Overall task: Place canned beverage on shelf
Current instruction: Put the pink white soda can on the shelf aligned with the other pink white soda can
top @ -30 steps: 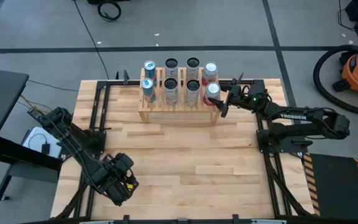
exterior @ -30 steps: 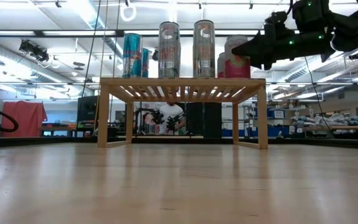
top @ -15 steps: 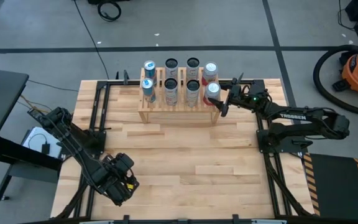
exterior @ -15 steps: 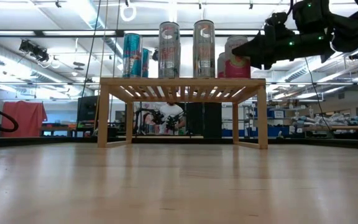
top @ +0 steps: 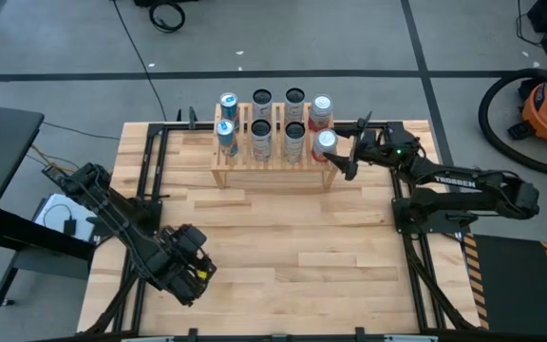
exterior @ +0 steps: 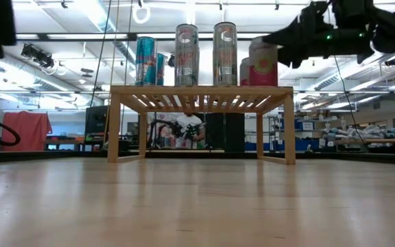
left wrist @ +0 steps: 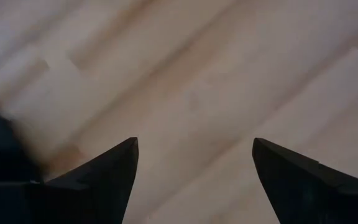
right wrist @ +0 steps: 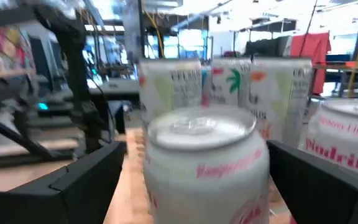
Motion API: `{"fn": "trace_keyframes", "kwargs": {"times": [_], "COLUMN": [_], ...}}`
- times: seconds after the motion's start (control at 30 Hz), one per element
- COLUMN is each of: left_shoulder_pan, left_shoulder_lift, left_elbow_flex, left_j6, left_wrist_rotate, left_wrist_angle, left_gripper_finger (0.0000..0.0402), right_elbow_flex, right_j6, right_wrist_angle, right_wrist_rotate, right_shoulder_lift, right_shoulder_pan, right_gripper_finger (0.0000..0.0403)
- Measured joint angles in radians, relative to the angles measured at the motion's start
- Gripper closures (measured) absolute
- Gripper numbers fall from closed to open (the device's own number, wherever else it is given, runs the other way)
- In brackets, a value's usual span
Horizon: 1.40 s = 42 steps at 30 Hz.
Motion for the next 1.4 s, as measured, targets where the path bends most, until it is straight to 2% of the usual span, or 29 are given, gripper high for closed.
{"fn": "trace_keyframes", "kwargs": {"times": [0.2, 0.37, 0.6, 0.7, 0.77, 0.97, 1.13, 1.4], "left_shoulder_pan": [-0.031, -0.033, -0.001, 0.007, 0.007, 0.007, 0.007, 0.007], "left_shoulder_lift": [-0.008, -0.029, -0.080, -0.093, -0.100, -0.100, -0.100, -0.100], "left_elbow_flex": [0.000, 0.000, -0.001, -0.001, -0.001, -0.001, -0.001, -0.001], "left_j6": [-0.031, -0.053, 0.017, 0.011, 0.007, 0.005, 0.005, 0.000], "left_wrist_rotate": [-0.109, -0.177, -0.185, -0.188, -0.189, -0.189, -0.189, -0.188], "left_wrist_angle": [-0.138, -0.221, -0.225, -0.225, -0.225, -0.223, -0.213, -0.175], "left_gripper_finger": [0.0086, 0.0086, 0.0086, 0.0086, 0.0086, 0.0086, 0.0086, 0.0086], "right_elbow_flex": [0.000, 0.000, 0.000, 0.000, 0.000, 0.000, 0.000, 0.000], "right_j6": [0.164, 0.173, 0.095, 0.073, 0.071, 0.077, 0.194, 0.411], "right_wrist_angle": [-0.051, -0.087, -0.148, -0.159, -0.156, -0.152, -0.131, -0.068], "right_wrist_rotate": [-0.081, -0.139, 0.068, 0.076, 0.039, -0.225, -0.375, -0.463], "right_shoulder_lift": [-0.098, -0.179, -0.135, -0.110, -0.110, -0.150, -0.187, -0.194], "right_shoulder_pan": [0.000, 0.000, -0.018, -0.021, -0.021, -0.019, -0.019, 0.010], "right_gripper_finger": [0.0004, 0.0005, 0.0006, 0.0006, 0.0006, 0.0004, 0.0004, 0.0006]}}
